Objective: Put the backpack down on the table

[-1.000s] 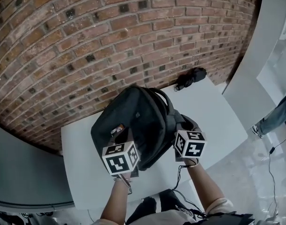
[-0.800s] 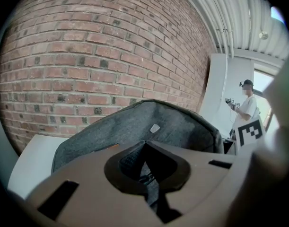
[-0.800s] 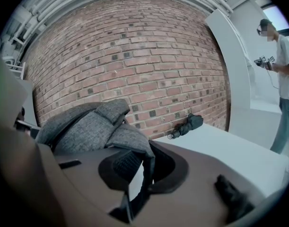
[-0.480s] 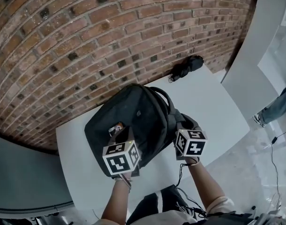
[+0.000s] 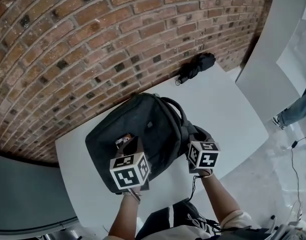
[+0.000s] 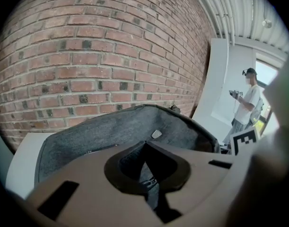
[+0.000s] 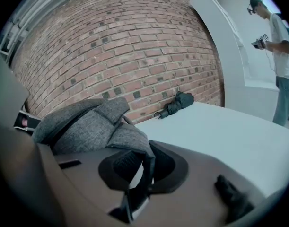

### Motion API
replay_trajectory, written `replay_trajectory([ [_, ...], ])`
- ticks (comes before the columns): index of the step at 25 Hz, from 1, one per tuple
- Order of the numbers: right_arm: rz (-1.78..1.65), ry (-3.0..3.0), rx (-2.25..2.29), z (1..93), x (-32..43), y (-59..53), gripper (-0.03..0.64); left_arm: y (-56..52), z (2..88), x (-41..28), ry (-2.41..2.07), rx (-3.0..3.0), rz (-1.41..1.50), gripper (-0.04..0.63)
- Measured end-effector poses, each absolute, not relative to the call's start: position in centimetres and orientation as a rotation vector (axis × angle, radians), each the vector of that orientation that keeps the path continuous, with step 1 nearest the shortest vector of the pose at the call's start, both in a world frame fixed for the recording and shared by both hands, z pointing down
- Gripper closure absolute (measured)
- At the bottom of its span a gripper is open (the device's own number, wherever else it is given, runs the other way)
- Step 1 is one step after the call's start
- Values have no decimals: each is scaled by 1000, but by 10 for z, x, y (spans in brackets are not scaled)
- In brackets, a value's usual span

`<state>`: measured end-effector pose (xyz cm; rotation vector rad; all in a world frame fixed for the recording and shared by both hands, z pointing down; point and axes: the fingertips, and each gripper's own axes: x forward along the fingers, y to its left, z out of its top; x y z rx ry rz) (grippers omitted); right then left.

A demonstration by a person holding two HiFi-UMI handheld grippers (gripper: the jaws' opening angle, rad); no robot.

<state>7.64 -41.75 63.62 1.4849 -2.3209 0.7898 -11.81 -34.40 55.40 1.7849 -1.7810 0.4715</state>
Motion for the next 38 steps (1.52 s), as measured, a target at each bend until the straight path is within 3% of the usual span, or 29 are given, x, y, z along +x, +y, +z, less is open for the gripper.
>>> replay_trajectory([
  [25, 774, -2226, 1473, 711, 98, -435, 571, -371, 594, -102, -1713, 1758, 537, 584],
  [29, 846, -2204, 1454, 719, 102, -433, 497, -372, 594, -100, -1711, 1758, 533, 584],
  [38, 882, -2171, 1424, 724, 114, -419, 468, -371, 594, -95, -1704, 1764, 525, 584],
])
